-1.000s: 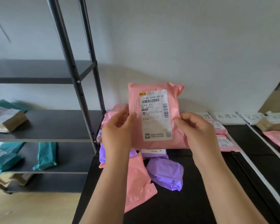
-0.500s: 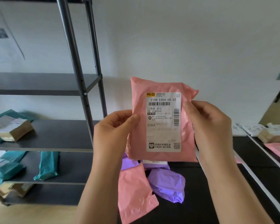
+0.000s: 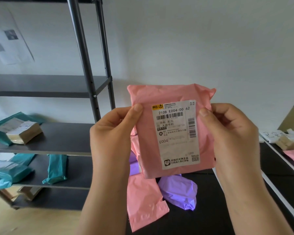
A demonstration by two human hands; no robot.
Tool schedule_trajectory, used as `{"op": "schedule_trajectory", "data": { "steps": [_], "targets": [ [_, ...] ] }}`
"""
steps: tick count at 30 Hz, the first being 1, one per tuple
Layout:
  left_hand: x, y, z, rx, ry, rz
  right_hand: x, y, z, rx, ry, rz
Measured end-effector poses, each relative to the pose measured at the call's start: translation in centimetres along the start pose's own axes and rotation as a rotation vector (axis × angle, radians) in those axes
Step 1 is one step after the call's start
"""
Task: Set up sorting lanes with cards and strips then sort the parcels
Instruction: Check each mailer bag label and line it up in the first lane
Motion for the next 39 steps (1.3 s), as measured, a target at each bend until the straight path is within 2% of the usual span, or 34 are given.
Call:
{"op": "schedule_trajectory", "data": {
  "steps": [5,11,15,22,26,31,36,39],
  "targets": [
    [0.1,0.1,-0.2,0.013,-0.019,-0.007,0.1,0.4,0.6,0.04,-0.004,0.033],
    [-0.5,1.0,1.0,0.013,0.07,-0.1,0.4,0.2,0.3,0.255,-0.001,0.185],
    [-0.3,0.8,1.1,0.0,0.097,-0.105,0.4,0.3,-0.2,0.257,0.033,0.111],
    [0.1,-0.2,1.5,-0.1,0.131,0.103,-0.1,0.7,-0.4,0.195,-0.004,-0.046],
    [0.5,-0.5,2.0,-0.157,0.141,0.169,-0.6,0.5,-0.4,0.157,-0.024,-0.093],
    [0.1,-0.2,2.3,-0.151,0.132,0.095,-0.6,0.0,-0.8,0.137,-0.048,-0.035],
    [-0.4,0.4,2.9,-0.114,0.203,0.009,-0.3,-0.2,-1.1,0.205,-0.081,0.034],
    [-0.6,0.5,3.1,-0.109,0.245,-0.014,-0.1,-0.3,-0.9,0.229,-0.04,0.046]
  ]
}}
Point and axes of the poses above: each hand's wrist, its own x-axis away from the middle knuckle, its own y-axis out of the back of the hand, z = x × y, the point moved 2 cm from there along -x, towards the middle knuckle, and after that the axes turned 8 degrees about -y, right-handed, at the moved point
